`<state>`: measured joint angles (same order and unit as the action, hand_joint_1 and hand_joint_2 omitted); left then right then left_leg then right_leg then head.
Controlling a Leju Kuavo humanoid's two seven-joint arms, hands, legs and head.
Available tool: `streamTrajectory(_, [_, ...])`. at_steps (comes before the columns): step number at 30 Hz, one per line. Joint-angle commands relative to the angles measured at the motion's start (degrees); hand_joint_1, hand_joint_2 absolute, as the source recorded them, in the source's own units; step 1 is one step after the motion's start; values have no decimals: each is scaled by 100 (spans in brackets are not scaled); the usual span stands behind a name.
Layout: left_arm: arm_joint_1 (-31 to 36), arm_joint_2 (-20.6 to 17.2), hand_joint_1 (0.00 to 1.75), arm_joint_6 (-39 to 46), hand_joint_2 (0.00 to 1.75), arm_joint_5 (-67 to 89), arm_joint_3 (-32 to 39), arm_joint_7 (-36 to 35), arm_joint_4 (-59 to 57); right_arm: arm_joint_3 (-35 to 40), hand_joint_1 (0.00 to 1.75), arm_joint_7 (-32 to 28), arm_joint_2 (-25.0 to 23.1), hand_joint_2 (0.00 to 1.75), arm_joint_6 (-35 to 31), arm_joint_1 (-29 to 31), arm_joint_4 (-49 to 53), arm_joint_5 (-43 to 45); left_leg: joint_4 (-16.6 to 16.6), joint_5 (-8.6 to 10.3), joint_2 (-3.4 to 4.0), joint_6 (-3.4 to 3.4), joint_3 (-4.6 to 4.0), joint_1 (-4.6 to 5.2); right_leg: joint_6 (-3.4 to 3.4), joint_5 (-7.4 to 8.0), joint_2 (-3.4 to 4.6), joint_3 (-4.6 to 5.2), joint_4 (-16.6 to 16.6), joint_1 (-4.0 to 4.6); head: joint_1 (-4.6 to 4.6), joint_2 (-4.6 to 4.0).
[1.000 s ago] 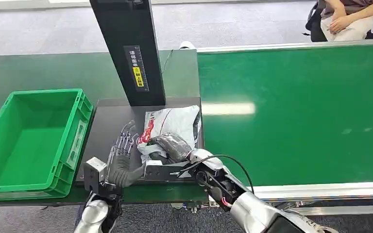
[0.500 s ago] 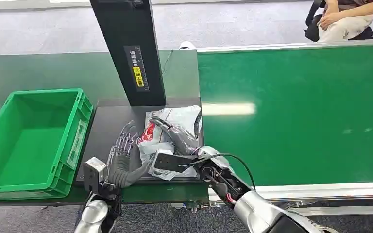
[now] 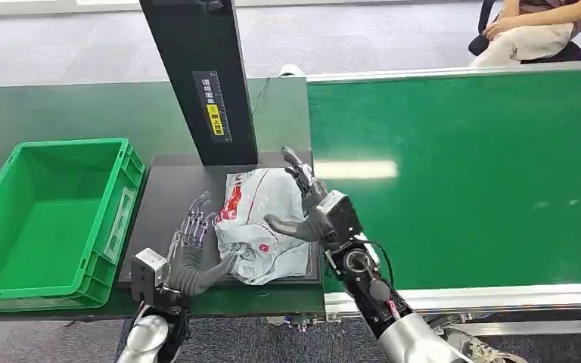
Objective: Moved the parcel from conveyor to table for the left to box.
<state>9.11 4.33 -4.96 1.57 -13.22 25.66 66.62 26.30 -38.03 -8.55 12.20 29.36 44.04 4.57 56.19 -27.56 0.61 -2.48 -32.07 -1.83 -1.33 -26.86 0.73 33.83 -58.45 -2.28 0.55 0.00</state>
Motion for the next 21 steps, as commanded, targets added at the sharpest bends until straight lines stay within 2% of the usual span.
streamTrajectory(1, [-134,25,0,43,175,126,130,90,-182,-793,0,70,227,175,994,-469,771,947,-5,1,-13,11,5,1,10,-1,-14,-10,7,2,0,0])
streamTrajectory(2, [-224,-16,0,360,175,531,56,156,-59,-853,0,86,263,175,1013,-676,1091,1003,-7,-1,-15,13,10,0,12,-3,-16,-17,11,3,0,0])
streamTrajectory(3, [-299,-14,0,1060,175,1184,31,528,120,-907,0,103,279,175,1037,-818,1303,1051,-10,-1,-17,18,14,-3,17,-2,-19,-23,17,8,0,0])
streamTrajectory(4, [-373,-90,0,2136,175,2359,-166,698,355,-968,0,162,293,175,1036,-971,1577,1100,-11,-3,-21,16,15,-2,16,-5,-23,-26,17,7,0,0])
streamTrajectory(5, [-420,-147,0,2274,175,2631,-240,683,554,-1028,0,255,278,175,1068,-1031,1680,1208,-7,-1,-15,10,8,0,11,-4,-16,-14,9,3,0,0])
streamTrajectory(15, [-436,-154,0,2300,175,2773,-169,595,889,-1113,0,355,247,175,1111,-1129,1644,1455,-5,0,-9,19,2,-2,18,1,-17,-9,11,8,0,0])
streamTrajectory(16, [-416,-224,0,2490,175,3430,-321,337,872,-1134,0,333,262,175,1177,-1233,1641,1536,-4,0,-13,17,1,-2,15,-1,-19,-9,9,6,0,0])
streamTrajectory(18, [-336,-298,0,2350,175,4142,-592,74,715,-1136,0,254,282,175,1254,-1332,1640,1588,-7,0,-20,20,9,-4,18,-2,-25,-20,14,9,0,0])
streamTrajectory(19, [-223,-328,0,2556,175,5051,-831,-199,486,-1142,0,225,278,175,1292,-1366,1666,1610,-8,1,-23,15,9,-2,13,-4,-26,-20,12,6,0,0])
streamTrajectory(21, [38,-243,0,2337,175,5481,-1135,-259,-15,-1213,0,347,216,175,1457,-1467,1814,1725,-11,1,-28,20,15,-3,18,-4,-31,-28,18,8,0,0])
